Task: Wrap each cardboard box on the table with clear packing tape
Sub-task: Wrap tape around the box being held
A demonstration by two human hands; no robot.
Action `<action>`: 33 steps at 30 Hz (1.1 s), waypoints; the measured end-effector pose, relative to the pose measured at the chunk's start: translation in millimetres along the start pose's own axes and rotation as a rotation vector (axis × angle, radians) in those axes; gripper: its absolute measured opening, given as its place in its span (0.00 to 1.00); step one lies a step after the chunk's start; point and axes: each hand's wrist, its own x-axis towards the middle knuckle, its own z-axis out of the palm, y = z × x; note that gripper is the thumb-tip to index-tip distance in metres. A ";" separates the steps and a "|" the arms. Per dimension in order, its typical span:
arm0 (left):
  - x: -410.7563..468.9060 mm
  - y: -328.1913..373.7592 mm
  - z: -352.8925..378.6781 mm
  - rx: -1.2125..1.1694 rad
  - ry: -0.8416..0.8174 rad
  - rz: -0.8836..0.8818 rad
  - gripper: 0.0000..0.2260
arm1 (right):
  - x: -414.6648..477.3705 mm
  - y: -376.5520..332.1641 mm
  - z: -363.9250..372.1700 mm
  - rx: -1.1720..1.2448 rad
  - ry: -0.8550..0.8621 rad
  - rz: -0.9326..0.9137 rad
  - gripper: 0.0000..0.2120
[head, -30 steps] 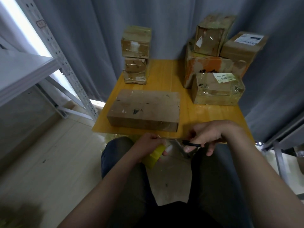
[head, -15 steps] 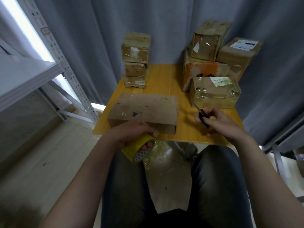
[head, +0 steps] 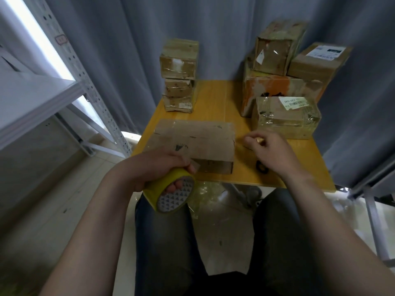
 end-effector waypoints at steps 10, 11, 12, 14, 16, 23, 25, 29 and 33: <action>6.4 18.6 -13.7 -0.299 0.236 0.238 0.12 | 27.3 -35.9 64.6 -0.073 -0.208 -0.298 0.22; 13.6 18.7 -13.9 -0.392 0.255 0.263 0.12 | 31.4 -30.7 69.2 -0.173 -0.260 -0.301 0.24; 21.9 18.0 -14.1 -0.483 0.269 0.281 0.12 | 33.4 -24.8 73.3 -0.254 -0.286 -0.311 0.26; 40.9 15.3 -14.7 -0.665 0.291 0.278 0.11 | 32.0 -15.1 79.3 -0.315 -0.268 -0.347 0.29; 61.9 11.4 -14.9 -0.833 0.284 0.249 0.10 | 29.2 -9.2 81.7 -0.295 -0.234 -0.382 0.30; 109.5 4.5 3.4 -0.950 0.353 0.130 0.09 | 28.1 8.5 76.7 -0.357 -0.291 -0.560 0.41; 114.5 -3.0 1.6 -0.991 0.338 0.101 0.13 | 32.0 10.0 72.8 -0.391 -0.324 -0.584 0.44; 116.2 -14.6 -3.4 -1.110 0.302 0.066 0.19 | 31.5 13.8 71.2 -0.348 -0.323 -0.614 0.38; 107.6 -9.4 -3.4 -1.059 0.324 0.088 0.13 | 22.9 13.8 75.9 -0.319 -0.245 -0.607 0.28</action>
